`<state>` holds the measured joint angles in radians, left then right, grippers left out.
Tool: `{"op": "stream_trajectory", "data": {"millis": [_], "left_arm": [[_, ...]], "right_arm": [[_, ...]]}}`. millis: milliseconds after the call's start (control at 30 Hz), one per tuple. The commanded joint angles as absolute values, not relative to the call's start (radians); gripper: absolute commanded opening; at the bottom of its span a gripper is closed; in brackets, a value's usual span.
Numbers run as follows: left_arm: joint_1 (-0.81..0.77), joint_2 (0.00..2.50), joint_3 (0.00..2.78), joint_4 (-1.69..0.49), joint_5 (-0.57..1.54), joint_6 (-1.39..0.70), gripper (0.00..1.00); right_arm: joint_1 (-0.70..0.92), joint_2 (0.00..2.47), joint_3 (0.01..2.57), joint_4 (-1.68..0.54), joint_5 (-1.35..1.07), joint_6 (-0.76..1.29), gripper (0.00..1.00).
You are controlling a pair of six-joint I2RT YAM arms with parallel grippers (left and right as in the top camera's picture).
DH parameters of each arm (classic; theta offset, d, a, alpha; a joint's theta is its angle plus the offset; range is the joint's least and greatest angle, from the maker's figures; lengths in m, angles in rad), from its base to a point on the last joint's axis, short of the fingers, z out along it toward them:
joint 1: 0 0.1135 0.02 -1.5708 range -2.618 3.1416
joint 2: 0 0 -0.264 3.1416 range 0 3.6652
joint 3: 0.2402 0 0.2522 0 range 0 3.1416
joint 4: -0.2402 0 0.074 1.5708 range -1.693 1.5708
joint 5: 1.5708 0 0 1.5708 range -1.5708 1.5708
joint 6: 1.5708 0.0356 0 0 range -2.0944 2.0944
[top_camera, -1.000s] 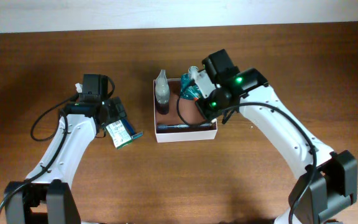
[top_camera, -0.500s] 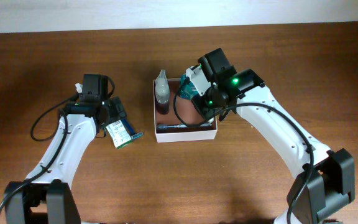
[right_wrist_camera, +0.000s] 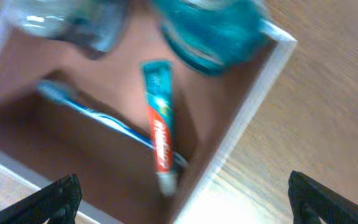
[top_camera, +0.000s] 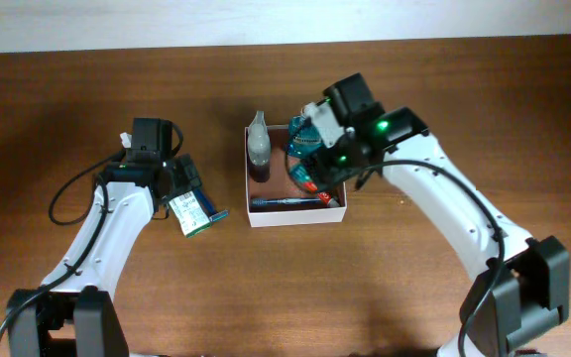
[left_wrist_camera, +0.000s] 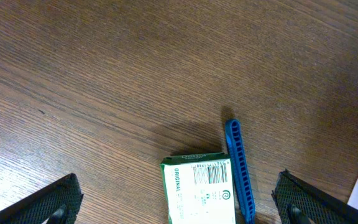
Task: Pack container
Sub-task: 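Carry the toothpaste tube left and drop it into the box, then withdraw the right gripper to the right side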
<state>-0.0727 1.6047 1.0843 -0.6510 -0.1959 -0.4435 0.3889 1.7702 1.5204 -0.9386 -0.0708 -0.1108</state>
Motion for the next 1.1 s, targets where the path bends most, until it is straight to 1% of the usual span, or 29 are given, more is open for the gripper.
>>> {"op": "stream_trajectory", "data": {"millis": [0,167,267,367,467,533,667,933,1000,1067], "left_arm": [[-0.076,1.61,1.082,-0.651,-0.206,-0.456,0.99],[-0.076,1.61,1.082,-0.651,-0.206,-0.456,1.0],[-0.076,1.61,1.082,-0.65,-0.208,-0.455,0.99],[-0.075,1.61,1.082,-0.647,-0.268,-0.455,0.99],[-0.075,1.61,1.082,-0.648,-0.311,-0.455,0.99],[-0.075,1.61,1.082,-0.648,-0.345,-0.455,0.99],[-0.076,1.61,1.082,-0.648,-0.344,-0.456,0.99],[-0.076,1.61,1.082,-0.619,-0.332,-0.456,0.99],[-0.076,1.61,1.082,-0.569,-0.303,-0.456,0.99],[-0.076,1.61,1.082,-0.53,-0.198,-0.456,0.99]], "right_arm": [[0.276,1.72,1.538,-0.967,-0.031,-0.061,0.99],[0.063,1.721,1.537,-1.021,-0.031,-0.062,0.99],[-0.067,1.724,1.537,-1.014,-0.022,-0.062,0.99],[-0.17,1.724,1.537,-1.015,-0.043,-0.062,0.99],[-0.234,1.724,1.537,-1.019,-0.081,-0.062,0.99],[-0.266,1.724,1.537,-1.019,-0.098,-0.062,0.99],[-0.288,1.724,1.537,-1.017,-0.097,-0.062,0.99],[-0.289,1.724,1.537,-1.017,-0.097,-0.062,0.99],[-0.289,1.724,1.537,-1.017,-0.097,-0.062,0.98],[-0.289,1.724,1.537,-1.017,-0.097,-0.062,0.99]]}}
